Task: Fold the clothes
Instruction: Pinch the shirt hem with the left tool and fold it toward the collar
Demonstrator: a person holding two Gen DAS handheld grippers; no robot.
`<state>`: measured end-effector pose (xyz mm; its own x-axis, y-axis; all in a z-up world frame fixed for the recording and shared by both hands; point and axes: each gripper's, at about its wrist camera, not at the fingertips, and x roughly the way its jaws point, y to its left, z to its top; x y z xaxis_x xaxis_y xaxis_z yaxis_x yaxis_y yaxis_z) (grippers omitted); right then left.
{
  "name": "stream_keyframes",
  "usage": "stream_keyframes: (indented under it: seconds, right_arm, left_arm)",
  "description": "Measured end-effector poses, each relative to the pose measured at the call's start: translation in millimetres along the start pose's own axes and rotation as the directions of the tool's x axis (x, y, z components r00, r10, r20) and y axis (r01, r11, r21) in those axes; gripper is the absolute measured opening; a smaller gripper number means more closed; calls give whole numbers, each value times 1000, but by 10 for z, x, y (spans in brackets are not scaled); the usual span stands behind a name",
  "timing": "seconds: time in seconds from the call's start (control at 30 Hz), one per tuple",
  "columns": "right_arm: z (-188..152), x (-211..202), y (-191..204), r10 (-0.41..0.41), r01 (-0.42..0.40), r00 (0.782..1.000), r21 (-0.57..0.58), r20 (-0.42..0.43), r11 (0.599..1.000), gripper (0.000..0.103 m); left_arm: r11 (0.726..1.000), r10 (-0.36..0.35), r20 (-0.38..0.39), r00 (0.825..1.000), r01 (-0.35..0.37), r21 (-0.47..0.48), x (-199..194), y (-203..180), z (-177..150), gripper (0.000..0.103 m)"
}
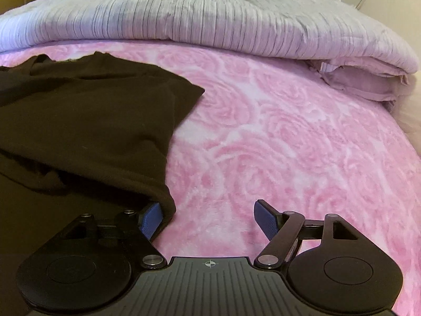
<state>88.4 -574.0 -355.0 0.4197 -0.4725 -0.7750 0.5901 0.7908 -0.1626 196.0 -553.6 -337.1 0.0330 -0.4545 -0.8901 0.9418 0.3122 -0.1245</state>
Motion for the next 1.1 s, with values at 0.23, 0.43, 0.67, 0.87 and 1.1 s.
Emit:
stream_keyframes:
  seconds: [0.23,0.43,0.67,0.87,1.1]
  right_arm:
    - [-121,-310,-118,61,-61,998,56,-5,997,74]
    - [112,-320,-123,316,-325,946,172,76,930,73]
    - [323,-72,-136,348,-351,936,246,61,903,72]
    - [221,-65,-113,312,-309,950,234,28,922,72]
    - [141,-56,-18,279,-273,960,206,1,940,72]
  left_arm:
    - [996,6,48,999,-10,86,-375,-125,-61,17]
    - [975,-4,95,995,-17,222,-421,-411,-28,21]
    - [993,-38,61,997,44,-106,14,178,423,40]
    - [936,-278,68,958,286,-206,131,269,566,6]
    - [990,-6,221,975,37,-138,-300,366,560,25]
